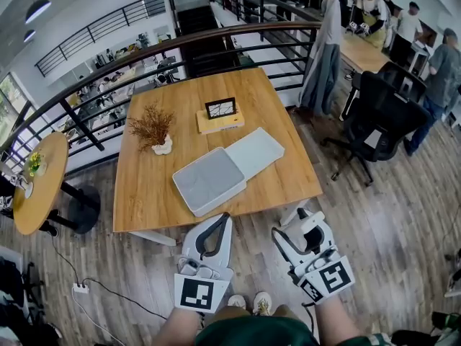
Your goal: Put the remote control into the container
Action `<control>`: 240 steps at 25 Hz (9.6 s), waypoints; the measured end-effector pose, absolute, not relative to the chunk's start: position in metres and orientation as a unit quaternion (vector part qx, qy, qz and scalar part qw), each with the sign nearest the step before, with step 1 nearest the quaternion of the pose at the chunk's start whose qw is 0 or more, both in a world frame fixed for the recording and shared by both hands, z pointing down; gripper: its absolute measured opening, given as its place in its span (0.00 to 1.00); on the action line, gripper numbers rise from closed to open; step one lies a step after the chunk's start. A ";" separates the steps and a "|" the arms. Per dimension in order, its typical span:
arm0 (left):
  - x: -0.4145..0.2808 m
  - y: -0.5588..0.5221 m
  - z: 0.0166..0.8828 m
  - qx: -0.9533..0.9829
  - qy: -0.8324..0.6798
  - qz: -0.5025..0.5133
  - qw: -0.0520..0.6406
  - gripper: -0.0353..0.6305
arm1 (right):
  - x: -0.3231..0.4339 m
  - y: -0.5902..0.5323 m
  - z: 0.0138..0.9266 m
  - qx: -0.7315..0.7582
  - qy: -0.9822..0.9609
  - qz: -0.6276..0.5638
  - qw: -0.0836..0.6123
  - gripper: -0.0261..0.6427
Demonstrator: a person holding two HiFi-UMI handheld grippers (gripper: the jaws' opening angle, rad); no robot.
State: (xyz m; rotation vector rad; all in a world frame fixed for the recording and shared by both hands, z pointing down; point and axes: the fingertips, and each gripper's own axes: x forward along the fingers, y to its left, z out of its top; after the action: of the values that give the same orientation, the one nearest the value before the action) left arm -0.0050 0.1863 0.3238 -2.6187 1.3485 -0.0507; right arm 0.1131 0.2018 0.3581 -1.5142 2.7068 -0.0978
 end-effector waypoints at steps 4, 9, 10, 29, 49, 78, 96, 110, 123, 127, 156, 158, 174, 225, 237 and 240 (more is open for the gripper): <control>0.001 0.184 0.325 -0.884 0.460 -0.013 0.080 0.05 | 0.119 0.201 0.361 -0.485 0.873 -0.039 0.019 0.49; 0.012 0.182 0.322 -0.881 0.465 -0.015 0.081 0.05 | 0.132 0.201 0.362 -0.479 0.877 -0.044 0.023 0.49; 0.014 0.183 0.322 -0.881 0.465 -0.019 0.084 0.05 | 0.134 0.202 0.362 -0.477 0.878 -0.044 0.024 0.49; 0.038 0.204 0.316 -0.876 0.471 -0.009 0.102 0.05 | 0.158 0.230 0.367 -0.459 0.886 -0.040 0.046 0.49; 0.031 0.164 0.292 -0.875 0.468 0.038 0.118 0.05 | 0.156 0.200 0.354 -0.470 0.882 -0.011 0.038 0.49; 0.001 0.009 0.292 -0.895 0.431 0.046 0.107 0.05 | 0.111 0.048 0.350 -0.498 0.867 -0.022 0.008 0.49; -0.005 -0.077 0.310 -0.915 0.386 0.028 0.110 0.05 | 0.094 -0.036 0.355 -0.526 0.850 -0.024 0.002 0.49; -0.029 -0.126 0.322 -0.928 0.355 0.020 0.111 0.05 | 0.068 -0.089 0.363 -0.549 0.835 -0.032 -0.007 0.49; -0.048 -0.150 0.332 -0.933 0.342 0.017 0.115 0.05 | 0.043 -0.114 0.367 -0.555 0.831 -0.025 -0.013 0.49; -0.046 -0.157 0.336 -0.935 0.335 0.020 0.111 0.05 | 0.043 -0.120 0.369 -0.560 0.828 -0.024 -0.014 0.49; -0.002 -0.174 0.349 -0.939 0.321 0.005 0.122 0.05 | 0.066 -0.140 0.374 -0.557 0.830 -0.033 -0.031 0.49; 0.002 -0.177 0.350 -0.938 0.326 0.003 0.121 0.05 | 0.069 -0.143 0.376 -0.553 0.832 -0.036 -0.030 0.49; 0.018 -0.187 0.360 -0.926 0.360 0.006 0.117 0.05 | 0.074 -0.165 0.419 -0.487 0.861 -0.024 -0.144 0.49; 0.003 -0.191 0.404 -0.899 0.429 -0.044 0.075 0.05 | 0.069 -0.191 0.636 -0.239 0.860 -0.014 -0.451 0.49; -0.002 -0.196 0.411 -0.896 0.436 -0.051 0.070 0.05 | 0.065 -0.186 0.668 -0.218 0.854 -0.030 -0.472 0.49; -0.004 -0.198 0.411 -0.896 0.436 -0.051 0.072 0.05 | 0.064 -0.186 0.675 -0.214 0.852 -0.034 -0.477 0.49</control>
State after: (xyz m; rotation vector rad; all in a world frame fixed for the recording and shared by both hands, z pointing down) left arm -0.0044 -0.1978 0.4113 -2.6921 1.3102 -0.1522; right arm 0.0637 -0.1856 0.6752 -1.0070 4.0086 -0.1589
